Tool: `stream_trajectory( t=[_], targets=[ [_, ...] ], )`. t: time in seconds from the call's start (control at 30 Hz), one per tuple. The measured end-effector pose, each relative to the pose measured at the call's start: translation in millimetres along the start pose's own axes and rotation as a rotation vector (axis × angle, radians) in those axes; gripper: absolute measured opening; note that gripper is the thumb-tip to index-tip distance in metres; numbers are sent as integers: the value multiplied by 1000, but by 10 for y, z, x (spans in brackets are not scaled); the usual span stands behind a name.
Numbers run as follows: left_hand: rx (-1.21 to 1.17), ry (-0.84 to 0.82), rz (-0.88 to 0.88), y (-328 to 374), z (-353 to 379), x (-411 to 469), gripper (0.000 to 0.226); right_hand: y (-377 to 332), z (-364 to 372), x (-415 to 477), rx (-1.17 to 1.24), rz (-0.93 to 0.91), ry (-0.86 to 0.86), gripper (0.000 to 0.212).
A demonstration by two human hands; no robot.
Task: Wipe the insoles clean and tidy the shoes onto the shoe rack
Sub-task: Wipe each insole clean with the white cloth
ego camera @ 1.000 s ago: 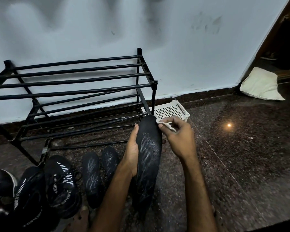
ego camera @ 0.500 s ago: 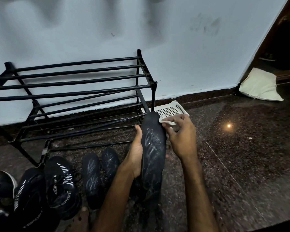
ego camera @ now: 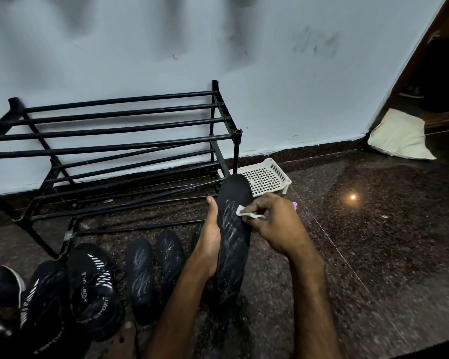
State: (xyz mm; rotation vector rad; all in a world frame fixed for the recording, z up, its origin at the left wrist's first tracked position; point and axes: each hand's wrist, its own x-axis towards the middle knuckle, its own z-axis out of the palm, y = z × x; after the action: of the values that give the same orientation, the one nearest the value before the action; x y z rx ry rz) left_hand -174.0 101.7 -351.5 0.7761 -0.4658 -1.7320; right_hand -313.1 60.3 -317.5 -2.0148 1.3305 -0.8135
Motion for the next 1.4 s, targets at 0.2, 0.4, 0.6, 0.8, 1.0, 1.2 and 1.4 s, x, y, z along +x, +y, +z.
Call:
stream_trajectory(
  t=[0.2,0.4,0.6,0.8,1.0,1.2,1.4],
  targets=[
    [-1,18,40,-9,-38,1,76,-45,89,62,-74,-63,169,13],
    [-26,-18,-4,-51,-20,15,79,-30,62,27,-109,-43,153,11],
    [-45,5,-2,-55,-40,45,83,-42,57,16,-52,-46,69,13],
    [-12,1,0,-78,-65,92,86,-91,87,77,-92,-19,305,18],
    [-59,3,-11,-64,-86,82,88,-83,87,40,-83,-18,138,12],
    [-105,14,19,-73,-29,46,78,-231,176,50,-9,-101,7,12],
    [-91,-3,32,-49,-13,41,79,-221,205,80,-59,-75,266,14]
  ],
)
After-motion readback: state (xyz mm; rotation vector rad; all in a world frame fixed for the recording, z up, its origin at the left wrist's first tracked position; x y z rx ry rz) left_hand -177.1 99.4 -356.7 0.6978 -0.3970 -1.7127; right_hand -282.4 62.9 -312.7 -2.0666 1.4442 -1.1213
